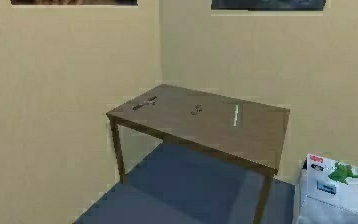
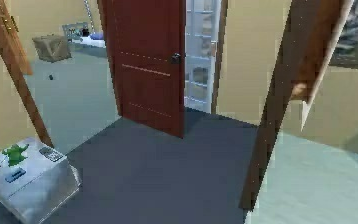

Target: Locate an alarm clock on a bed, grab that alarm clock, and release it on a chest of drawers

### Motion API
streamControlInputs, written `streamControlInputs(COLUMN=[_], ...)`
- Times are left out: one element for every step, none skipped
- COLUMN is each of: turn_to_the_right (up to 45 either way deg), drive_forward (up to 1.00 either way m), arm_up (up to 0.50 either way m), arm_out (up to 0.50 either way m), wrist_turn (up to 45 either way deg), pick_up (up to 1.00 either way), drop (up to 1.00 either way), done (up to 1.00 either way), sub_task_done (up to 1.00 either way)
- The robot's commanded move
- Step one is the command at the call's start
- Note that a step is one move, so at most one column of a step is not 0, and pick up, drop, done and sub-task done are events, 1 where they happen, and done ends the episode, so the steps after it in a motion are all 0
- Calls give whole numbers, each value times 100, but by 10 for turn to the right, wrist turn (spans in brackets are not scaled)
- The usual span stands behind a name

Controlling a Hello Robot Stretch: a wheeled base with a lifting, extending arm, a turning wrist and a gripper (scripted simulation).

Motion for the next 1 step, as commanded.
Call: streamControlInputs(turn_to_the_right=[450], drive_forward=[0], arm_up=[0], arm_out=[0], wrist_turn=[0], pick_up=[0], drop=[0], done=[0], sub_task_done=[0])
